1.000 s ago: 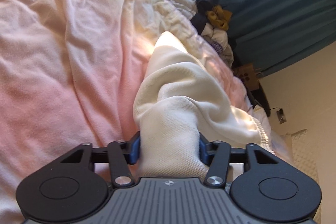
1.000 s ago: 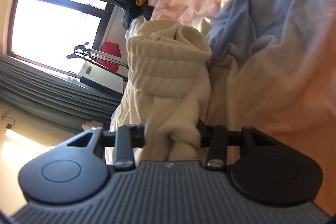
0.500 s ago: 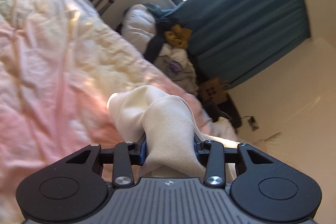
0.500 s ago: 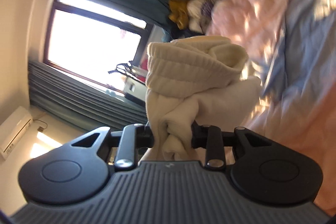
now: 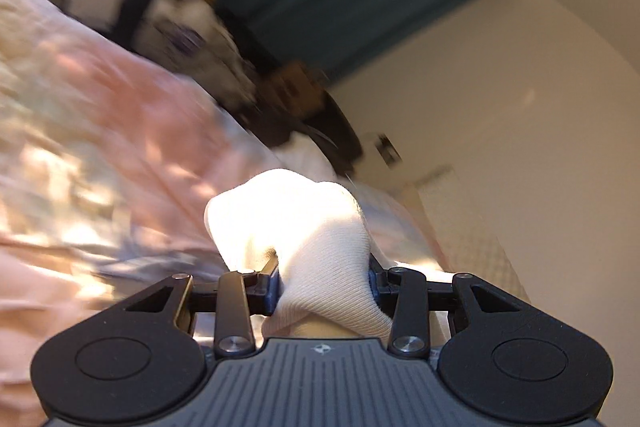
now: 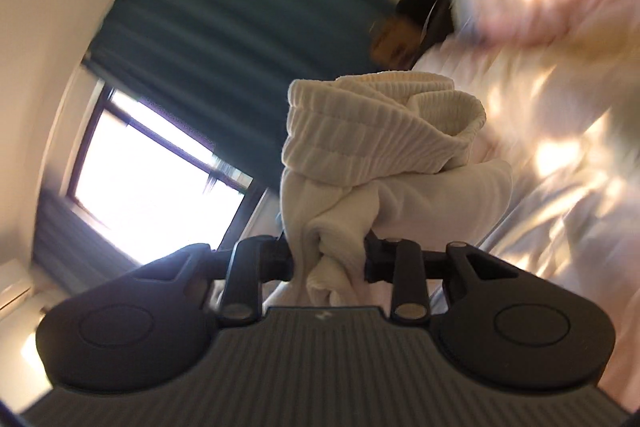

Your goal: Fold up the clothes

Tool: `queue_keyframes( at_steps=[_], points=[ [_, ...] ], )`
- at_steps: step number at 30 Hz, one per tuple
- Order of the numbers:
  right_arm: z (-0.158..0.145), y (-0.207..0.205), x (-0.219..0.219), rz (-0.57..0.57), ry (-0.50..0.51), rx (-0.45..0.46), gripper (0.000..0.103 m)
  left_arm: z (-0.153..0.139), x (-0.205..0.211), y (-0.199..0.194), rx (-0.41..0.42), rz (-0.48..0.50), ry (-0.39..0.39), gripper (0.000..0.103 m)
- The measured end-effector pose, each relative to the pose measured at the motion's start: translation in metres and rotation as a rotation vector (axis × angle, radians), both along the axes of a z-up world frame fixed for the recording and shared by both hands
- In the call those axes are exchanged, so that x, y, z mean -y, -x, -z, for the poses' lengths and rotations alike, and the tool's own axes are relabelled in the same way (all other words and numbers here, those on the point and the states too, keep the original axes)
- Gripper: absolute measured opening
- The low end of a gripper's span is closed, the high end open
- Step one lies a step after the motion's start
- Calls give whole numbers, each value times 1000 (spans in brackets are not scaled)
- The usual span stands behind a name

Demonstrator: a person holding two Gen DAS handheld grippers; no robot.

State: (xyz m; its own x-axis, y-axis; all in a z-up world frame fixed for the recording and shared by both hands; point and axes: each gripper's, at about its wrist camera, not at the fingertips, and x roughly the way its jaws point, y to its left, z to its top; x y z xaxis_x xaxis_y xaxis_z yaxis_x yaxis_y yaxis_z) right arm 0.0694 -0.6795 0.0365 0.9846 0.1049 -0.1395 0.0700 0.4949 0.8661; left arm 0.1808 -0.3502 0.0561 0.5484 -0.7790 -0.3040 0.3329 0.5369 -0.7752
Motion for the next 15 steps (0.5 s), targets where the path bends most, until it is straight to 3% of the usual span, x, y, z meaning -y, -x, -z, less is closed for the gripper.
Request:
queue_keyframes(
  at_steps=[4, 6, 11, 15],
  points=[
    [35, 9, 49, 109, 17, 6, 33, 51, 72, -23, -45, 83, 48, 41],
    [59, 9, 62, 148, 13, -1, 33, 76, 96, -34, -60, 113, 30, 41],
    [112, 5, 65, 150, 32, -8, 33, 135, 108, -59, -100, 129, 32, 41],
    [142, 11, 56, 142, 10, -40, 32, 162, 111, -67, -119, 161, -29, 42]
  ],
)
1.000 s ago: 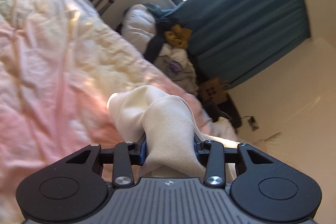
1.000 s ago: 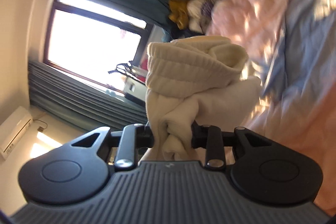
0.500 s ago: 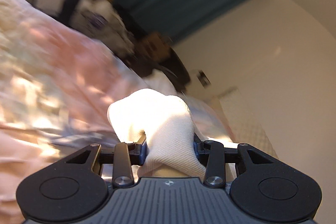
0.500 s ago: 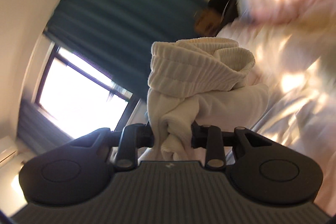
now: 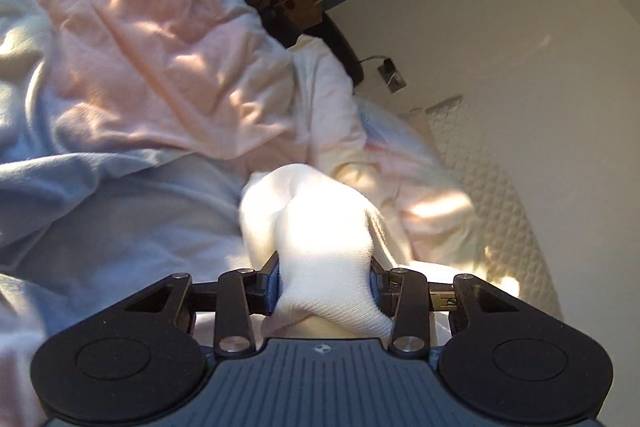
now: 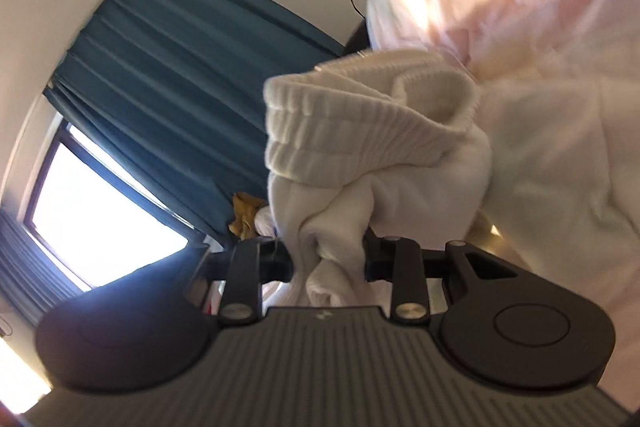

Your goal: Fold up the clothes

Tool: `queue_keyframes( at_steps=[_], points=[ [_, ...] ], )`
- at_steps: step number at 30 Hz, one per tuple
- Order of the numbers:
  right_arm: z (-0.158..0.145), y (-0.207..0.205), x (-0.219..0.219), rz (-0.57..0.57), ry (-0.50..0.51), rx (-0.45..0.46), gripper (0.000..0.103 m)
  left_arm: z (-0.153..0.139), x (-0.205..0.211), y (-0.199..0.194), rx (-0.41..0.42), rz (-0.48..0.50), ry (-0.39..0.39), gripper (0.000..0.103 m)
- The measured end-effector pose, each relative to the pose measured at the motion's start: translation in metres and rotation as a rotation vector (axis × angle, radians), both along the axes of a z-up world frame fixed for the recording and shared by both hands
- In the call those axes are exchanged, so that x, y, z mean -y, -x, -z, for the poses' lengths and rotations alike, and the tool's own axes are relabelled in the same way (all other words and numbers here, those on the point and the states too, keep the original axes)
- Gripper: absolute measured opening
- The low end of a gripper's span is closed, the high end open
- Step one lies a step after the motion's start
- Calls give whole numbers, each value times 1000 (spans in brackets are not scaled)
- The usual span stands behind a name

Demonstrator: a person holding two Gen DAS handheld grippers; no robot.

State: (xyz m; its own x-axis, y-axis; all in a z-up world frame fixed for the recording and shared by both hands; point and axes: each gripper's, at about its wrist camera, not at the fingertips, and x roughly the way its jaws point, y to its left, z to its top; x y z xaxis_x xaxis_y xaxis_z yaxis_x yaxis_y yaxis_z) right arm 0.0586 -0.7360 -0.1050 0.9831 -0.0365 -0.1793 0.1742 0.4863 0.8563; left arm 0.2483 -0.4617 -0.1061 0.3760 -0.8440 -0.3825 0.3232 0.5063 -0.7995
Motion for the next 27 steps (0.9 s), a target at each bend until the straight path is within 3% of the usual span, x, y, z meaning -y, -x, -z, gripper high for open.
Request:
queue_keyframes(
  at_steps=[4, 8, 11, 14, 17, 22, 27],
  points=[
    [36, 10, 1, -5, -83, -87, 34, 25, -2, 2, -16, 43, -77, 46],
    [72, 21, 11, 14, -214, -210, 35, 24, -3, 3, 27, 92, -127, 51],
    [64, 22, 12, 6, -191, -235, 38, 9, -4, 9, 63, 107, -183, 58],
    [52, 21, 10, 10, -172, -280, 42, -19, -36, 33, 98, 114, -231, 75],
    [34, 27, 7, 49, -136, -350, 52, -45, -56, 52, 133, 124, -271, 78],
    [-17, 49, -17, 77, 46, -454, 52, -99, -70, 86, 216, 133, -332, 81],
    [-73, 70, -49, 58, 240, -457, 53, -160, -77, 131, 345, 142, -358, 91]
  ],
)
